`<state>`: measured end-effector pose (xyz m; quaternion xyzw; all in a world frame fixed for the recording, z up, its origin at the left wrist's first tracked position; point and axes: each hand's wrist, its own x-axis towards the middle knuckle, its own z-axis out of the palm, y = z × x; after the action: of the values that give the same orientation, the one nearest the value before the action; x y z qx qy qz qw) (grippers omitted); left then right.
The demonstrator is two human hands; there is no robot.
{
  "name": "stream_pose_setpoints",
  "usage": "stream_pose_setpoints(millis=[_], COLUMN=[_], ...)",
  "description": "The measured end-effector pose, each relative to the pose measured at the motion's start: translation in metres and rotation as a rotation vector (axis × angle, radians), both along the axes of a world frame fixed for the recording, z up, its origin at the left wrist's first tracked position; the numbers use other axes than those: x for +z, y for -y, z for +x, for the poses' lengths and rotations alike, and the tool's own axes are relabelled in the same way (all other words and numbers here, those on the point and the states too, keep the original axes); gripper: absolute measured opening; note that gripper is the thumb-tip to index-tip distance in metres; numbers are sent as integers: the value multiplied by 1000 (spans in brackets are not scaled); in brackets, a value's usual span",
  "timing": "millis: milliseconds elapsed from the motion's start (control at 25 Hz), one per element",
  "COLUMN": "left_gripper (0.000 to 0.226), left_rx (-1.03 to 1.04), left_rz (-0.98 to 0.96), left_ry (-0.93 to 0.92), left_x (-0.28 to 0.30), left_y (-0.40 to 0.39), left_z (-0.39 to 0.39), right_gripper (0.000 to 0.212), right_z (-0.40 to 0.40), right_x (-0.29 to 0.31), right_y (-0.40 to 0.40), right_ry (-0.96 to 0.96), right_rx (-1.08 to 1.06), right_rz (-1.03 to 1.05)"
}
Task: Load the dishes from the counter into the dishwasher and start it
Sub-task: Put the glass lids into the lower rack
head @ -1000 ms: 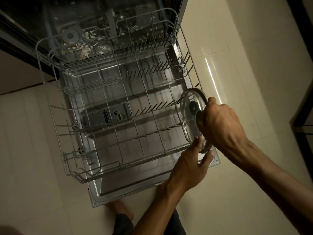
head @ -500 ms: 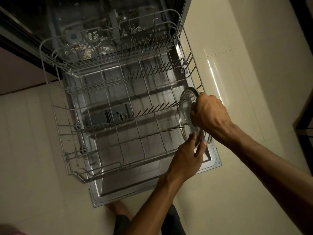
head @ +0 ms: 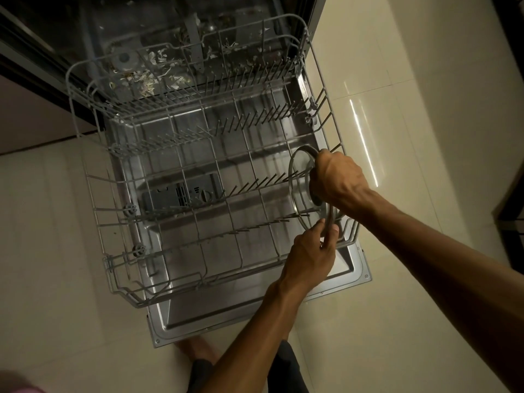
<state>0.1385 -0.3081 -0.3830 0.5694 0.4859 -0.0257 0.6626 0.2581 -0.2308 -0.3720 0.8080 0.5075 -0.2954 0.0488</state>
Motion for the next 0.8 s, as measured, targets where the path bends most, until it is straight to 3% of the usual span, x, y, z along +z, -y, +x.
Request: stream_pose_setpoints(millis=[360, 600, 800], left_gripper=[51, 58, 57], left_rx=[-28, 50, 53], left_rz=[-28, 160, 334], left_ry=[-62, -124, -149], left_x=[3, 9, 42], left_y=[-6, -12, -37], left_z=[-5, -57, -102], right_gripper=[30, 52, 66], right_z=[-3, -34, -61], right_x=[-4, 7, 26], right_y=[8, 72, 89], right_ry=[-8, -26, -62], right_rx=[-71, -259, -212], right_rz=[65, 315, 243])
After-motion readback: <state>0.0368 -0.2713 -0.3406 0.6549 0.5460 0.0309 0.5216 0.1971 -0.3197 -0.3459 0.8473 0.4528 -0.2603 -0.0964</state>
